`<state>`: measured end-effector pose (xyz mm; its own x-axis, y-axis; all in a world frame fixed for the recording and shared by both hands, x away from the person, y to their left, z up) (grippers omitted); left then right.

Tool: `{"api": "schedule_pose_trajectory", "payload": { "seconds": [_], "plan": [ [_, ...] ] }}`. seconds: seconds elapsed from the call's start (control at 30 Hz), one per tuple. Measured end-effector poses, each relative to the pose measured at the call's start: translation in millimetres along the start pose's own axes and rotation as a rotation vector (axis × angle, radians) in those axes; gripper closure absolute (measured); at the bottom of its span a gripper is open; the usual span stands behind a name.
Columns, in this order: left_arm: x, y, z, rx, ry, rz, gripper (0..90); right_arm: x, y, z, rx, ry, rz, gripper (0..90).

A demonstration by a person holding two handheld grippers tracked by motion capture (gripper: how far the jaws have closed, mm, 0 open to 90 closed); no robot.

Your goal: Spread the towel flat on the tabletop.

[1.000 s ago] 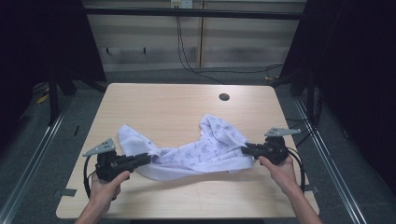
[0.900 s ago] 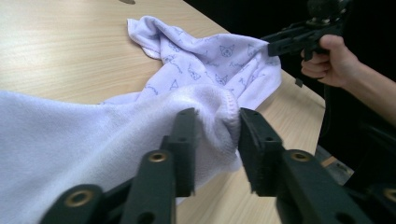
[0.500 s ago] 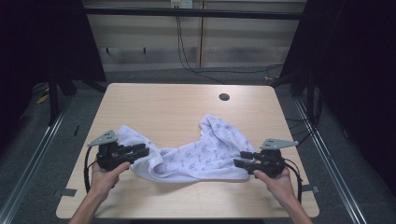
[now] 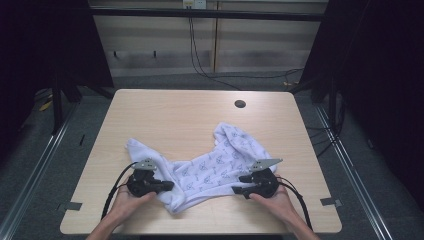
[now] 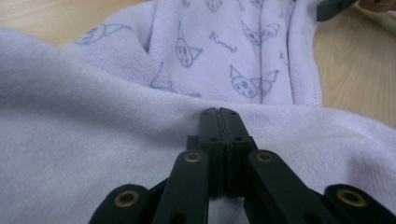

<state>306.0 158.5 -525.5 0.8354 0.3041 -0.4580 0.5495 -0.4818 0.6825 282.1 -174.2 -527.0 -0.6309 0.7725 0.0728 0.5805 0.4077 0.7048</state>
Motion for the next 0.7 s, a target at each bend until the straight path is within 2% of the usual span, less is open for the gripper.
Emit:
{"api": "schedule_pose_trajectory", "payload": {
  "seconds": [0.07,0.1,0.13,0.17,0.23,0.27,0.3,0.37,0.4,0.43,0.47,0.5,0.53,0.67,0.7],
  "plan": [
    [0.2,-0.1,1.5,-0.001,-0.01,-0.008,90.0,-1.0,0.8,1.0,-0.003,-0.018,-0.006,54.4],
    [0.2,0.0,2.2,-0.006,-0.016,-0.018,90.0,-0.8,0.7,1.5,-0.006,-0.039,-0.025,60.7],
    [-0.1,0.0,2.6,-0.006,-0.025,-0.02,90.0,-0.7,0.6,2.0,-0.01,-0.071,-0.051,68.1],
    [-3.8,-0.1,5.8,-0.013,-0.039,-0.029,89.6,-7.2,1.1,2.7,-0.011,-0.113,-0.053,83.5],
    [-6.3,0.1,7.9,-0.011,-0.052,-0.033,87.3,-16.8,2.1,2.9,-0.003,-0.121,-0.031,85.2],
    [-10.4,0.7,11.1,-0.009,-0.063,-0.03,87.3,-16.8,2.1,2.9,-0.003,-0.121,-0.031,85.2],
    [-14.9,1.6,14.7,-0.004,-0.078,-0.018,85.6,-24.2,2.9,2.5,0.006,-0.143,-0.026,85.8],
    [-25.4,5.1,20.0,-0.006,-0.103,0.012,81.8,-42.9,4.3,2.8,0.008,-0.144,0.021,86.6],
    [-30.0,7.2,21.5,-0.009,-0.117,0.021,80.4,-52.4,5.0,2.6,0.01,-0.164,0.038,86.8],
    [-35.7,11.2,19.9,-0.023,-0.132,0.05,77.9,-71.9,6.3,1.8,0.018,-0.187,0.052,87.1],
    [-35.7,11.2,19.9,-0.023,-0.132,0.05,77.0,-71.9,6.3,1.8,0.018,-0.187,0.052,87.1],
    [-36.3,12.7,17.0,-0.039,-0.128,0.055,76.6,-92.7,7.4,1.9,0.011,-0.21,0.085,87.5],
    [-34.8,13.7,13.4,-0.054,-0.119,0.054,76.6,-92.7,7.4,1.9,0.011,-0.21,0.085,87.5],
    [-17.7,13.9,-5.0,-0.125,-0.043,0.007,75.3,-131.3,8.1,1.3,-0.014,-0.276,0.169,86.7],
    [-10.5,12.4,-9.1,-0.143,-0.005,-0.017,72.5,-136.1,7.0,-3.5,-0.026,-0.269,0.198,74.6]
  ]
}}
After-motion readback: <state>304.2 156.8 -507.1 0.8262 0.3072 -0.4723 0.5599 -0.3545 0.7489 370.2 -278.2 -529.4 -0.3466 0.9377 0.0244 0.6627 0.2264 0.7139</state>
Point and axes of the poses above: each handheld gripper's, and its own axes: z roughly forward along the jaws, y roughly out of its top, x roughly to its left, the point moved 4 cm from there along z, roughly forward along the jaws, and after that the axes turned 12 degrees about -y, right-handed, at the moved point
